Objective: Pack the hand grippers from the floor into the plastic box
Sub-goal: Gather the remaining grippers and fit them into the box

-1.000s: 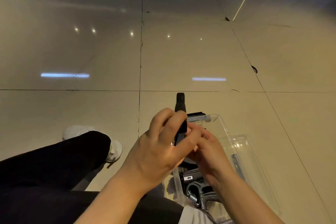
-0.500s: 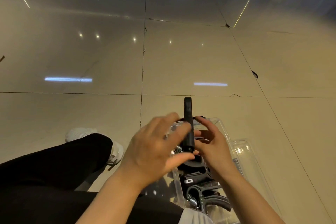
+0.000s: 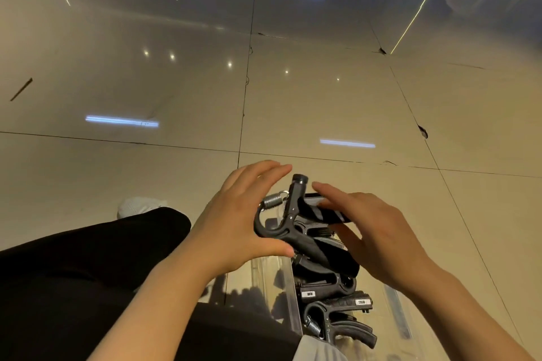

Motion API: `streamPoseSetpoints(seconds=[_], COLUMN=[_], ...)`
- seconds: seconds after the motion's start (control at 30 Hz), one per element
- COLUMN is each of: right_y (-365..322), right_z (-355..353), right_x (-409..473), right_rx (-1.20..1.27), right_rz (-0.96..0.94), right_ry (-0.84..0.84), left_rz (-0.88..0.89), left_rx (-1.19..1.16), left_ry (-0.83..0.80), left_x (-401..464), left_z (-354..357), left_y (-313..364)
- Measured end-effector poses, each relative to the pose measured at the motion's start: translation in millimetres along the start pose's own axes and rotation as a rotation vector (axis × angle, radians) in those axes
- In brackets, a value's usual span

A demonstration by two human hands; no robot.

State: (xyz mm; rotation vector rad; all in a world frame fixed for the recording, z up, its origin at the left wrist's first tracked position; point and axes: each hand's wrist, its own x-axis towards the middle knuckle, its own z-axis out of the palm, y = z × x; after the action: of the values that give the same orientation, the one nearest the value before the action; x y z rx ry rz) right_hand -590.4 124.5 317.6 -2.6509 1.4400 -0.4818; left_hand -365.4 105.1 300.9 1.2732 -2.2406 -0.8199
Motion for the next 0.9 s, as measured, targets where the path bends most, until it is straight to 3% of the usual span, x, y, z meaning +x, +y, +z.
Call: streamPoseSetpoints(seconds=[0.2,0.47,0.53,0.67,0.77,0.9], right_y=[-1.5,-4.2,1.5,25.9,36.3,40.5], right_z=[-5.1,2.4,-6.3,-19.7,-11.9,-6.7], right_x=[8.2,2.6,1.7,10.7,10.6,14.6], right_rx=[-0.147,0.024,0.221,0.996,1.209,1.24], right_rz=[-0.144,-0.16,0.0,0.467,0.574,0.542], right_ry=[-0.08,-0.084,-0.147,-0.449,-0.714,-0.831], left_rz=[0.022,0.061,0.163,0.494,0.61,0.592], left_rx=[0.239,0.355,0.42,0.515,0.599,0.704], left_ry=[-0.117,-0.072,0.025,0.365,0.508,0.557], left_x=[-3.3,-0.9,-0.6,4.6,8.1,7.2], left_z=[5.2,14.8,18.4,31.2,33.9,32.1], left_y=[-2.6,3.4,5.1,14.0,10.9,3.6])
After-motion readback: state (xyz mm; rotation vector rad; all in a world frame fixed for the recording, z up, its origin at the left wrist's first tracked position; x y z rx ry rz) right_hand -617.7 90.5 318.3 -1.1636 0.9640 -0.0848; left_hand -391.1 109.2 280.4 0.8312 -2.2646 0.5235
